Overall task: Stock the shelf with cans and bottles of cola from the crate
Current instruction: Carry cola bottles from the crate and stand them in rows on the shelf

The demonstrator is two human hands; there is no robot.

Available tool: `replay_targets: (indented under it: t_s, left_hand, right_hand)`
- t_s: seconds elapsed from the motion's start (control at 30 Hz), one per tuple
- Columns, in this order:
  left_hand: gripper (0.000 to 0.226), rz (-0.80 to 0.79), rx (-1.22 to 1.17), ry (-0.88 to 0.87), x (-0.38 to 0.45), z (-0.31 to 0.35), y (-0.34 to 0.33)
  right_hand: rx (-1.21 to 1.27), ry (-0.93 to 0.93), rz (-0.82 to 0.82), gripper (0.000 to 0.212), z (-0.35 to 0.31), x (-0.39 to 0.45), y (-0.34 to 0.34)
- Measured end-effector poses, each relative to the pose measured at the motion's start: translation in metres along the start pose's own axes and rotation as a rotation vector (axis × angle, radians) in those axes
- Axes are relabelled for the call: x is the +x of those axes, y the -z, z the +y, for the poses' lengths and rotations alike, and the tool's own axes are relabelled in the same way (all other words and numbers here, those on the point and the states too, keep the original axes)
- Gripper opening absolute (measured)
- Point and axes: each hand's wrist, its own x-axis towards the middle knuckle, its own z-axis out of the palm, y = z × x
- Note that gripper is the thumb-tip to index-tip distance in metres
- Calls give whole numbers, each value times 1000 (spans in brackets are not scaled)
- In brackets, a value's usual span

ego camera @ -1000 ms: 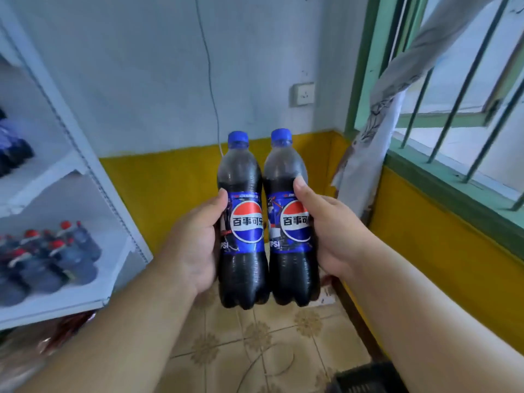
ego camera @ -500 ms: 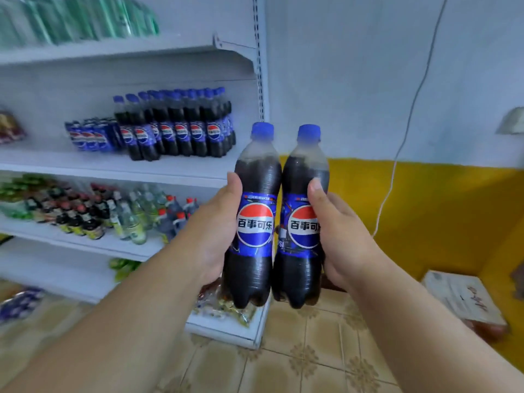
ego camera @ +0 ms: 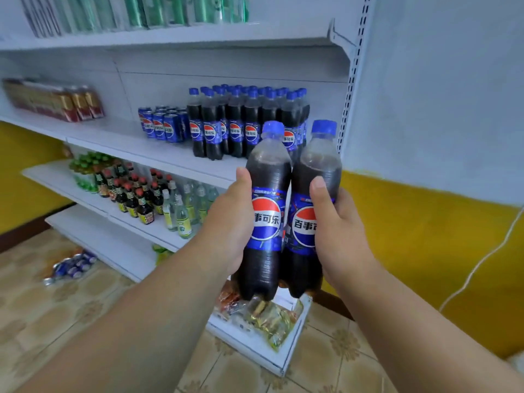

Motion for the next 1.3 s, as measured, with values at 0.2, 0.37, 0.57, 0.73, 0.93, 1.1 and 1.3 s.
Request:
replay_targets:
  t_s: [0.2, 0.37, 0.57, 0.73, 0.93, 1.1, 1.3]
  left_hand:
    - [60, 122, 27, -166, 77, 12, -6]
    - [62, 229, 89, -292, 138, 16, -4]
    - [51, 333, 60, -328, 208, 12, 17]
    - [48, 296, 85, -393, 272, 10, 36]
    - [35, 110, 78, -479, 353, 19, 61]
    - [36, -44, -1, -521, 402, 14, 71]
    - [56, -221, -50, -639, 441, 10, 76]
  right_hand:
    - [2, 13, -102, 55, 16, 99, -26]
    - [2, 70, -137, 51, 30, 162, -53]
    - [-50, 129, -117, 49, 53, 214, -93]
    - [-91, 191, -14, 28, 75, 251, -131]
    - [-158, 276, 163, 33, 92, 296, -171]
    - [-218, 310, 241, 20, 104, 319, -195]
    - [-236, 389, 375, 27, 126, 336, -208]
